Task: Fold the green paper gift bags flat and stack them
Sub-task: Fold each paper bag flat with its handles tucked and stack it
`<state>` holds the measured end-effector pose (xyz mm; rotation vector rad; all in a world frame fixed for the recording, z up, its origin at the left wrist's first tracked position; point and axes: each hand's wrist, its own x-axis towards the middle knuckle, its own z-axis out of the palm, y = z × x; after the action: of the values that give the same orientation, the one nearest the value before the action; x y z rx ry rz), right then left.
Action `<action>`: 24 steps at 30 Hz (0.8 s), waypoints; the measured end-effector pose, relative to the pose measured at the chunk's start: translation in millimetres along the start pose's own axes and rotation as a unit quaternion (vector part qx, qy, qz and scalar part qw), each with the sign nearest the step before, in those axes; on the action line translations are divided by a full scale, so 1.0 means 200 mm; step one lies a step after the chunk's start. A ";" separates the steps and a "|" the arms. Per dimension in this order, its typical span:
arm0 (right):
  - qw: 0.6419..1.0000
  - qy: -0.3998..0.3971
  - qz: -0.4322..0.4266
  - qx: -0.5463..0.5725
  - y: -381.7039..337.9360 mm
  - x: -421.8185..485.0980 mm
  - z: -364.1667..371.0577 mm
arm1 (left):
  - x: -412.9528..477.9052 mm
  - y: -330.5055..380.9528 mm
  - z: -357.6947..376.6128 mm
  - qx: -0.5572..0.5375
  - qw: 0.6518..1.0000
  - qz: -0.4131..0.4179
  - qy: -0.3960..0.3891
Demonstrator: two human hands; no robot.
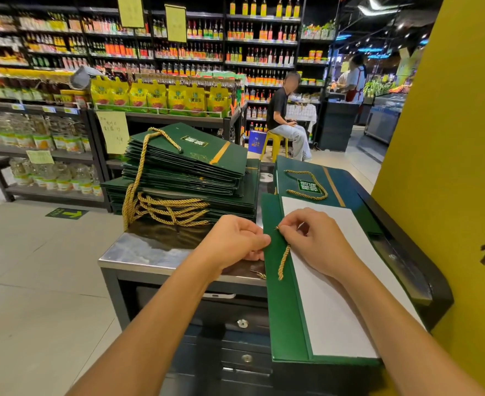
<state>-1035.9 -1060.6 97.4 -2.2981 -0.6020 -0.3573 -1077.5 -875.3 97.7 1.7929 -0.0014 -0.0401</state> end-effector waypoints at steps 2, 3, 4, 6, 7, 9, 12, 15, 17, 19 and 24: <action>0.999 0.000 0.022 0.050 0.02 -0.01 0.00 | -0.01 0.00 0.00 -0.001 1.000 0.007 -0.002; 0.997 0.000 0.032 0.077 0.02 -0.01 0.00 | -0.01 0.00 0.00 0.001 1.000 0.010 0.000; 0.994 -0.001 0.040 0.105 0.02 -0.01 0.00 | -0.01 0.00 0.00 0.005 1.000 0.013 0.002; 0.987 -0.002 0.054 0.152 0.02 -0.02 -0.01 | -0.01 0.00 0.00 0.011 1.000 0.018 0.004; 0.984 -0.001 0.062 0.169 0.02 -0.02 -0.01 | -0.01 0.00 0.00 0.012 1.000 0.020 0.003; 0.977 0.003 0.075 0.200 0.01 -0.02 -0.02 | -0.01 -0.01 0.00 0.005 1.000 0.022 -0.004; 0.965 0.013 0.086 0.246 0.01 -0.03 -0.02 | -0.02 -0.01 0.00 -0.001 1.000 0.024 -0.006; 0.954 0.006 0.095 0.283 0.00 -0.04 -0.03 | -0.02 -0.01 0.00 -0.005 1.000 0.026 -0.004; 0.947 -0.001 0.103 0.304 -0.01 -0.03 -0.05 | -0.02 -0.01 0.00 -0.002 1.000 0.027 -0.004; 0.929 0.000 0.112 0.352 -0.02 -0.02 -0.08 | -0.02 -0.01 0.00 0.011 0.999 0.028 0.010; 0.897 0.002 0.142 0.419 -0.07 -0.01 -0.11 | -0.03 -0.01 0.00 0.009 1.000 0.026 0.014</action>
<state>-1047.8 -1068.0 120.1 -1.5082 -0.3096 0.0502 -1082.8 -874.2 96.2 1.8106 -0.0280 0.0217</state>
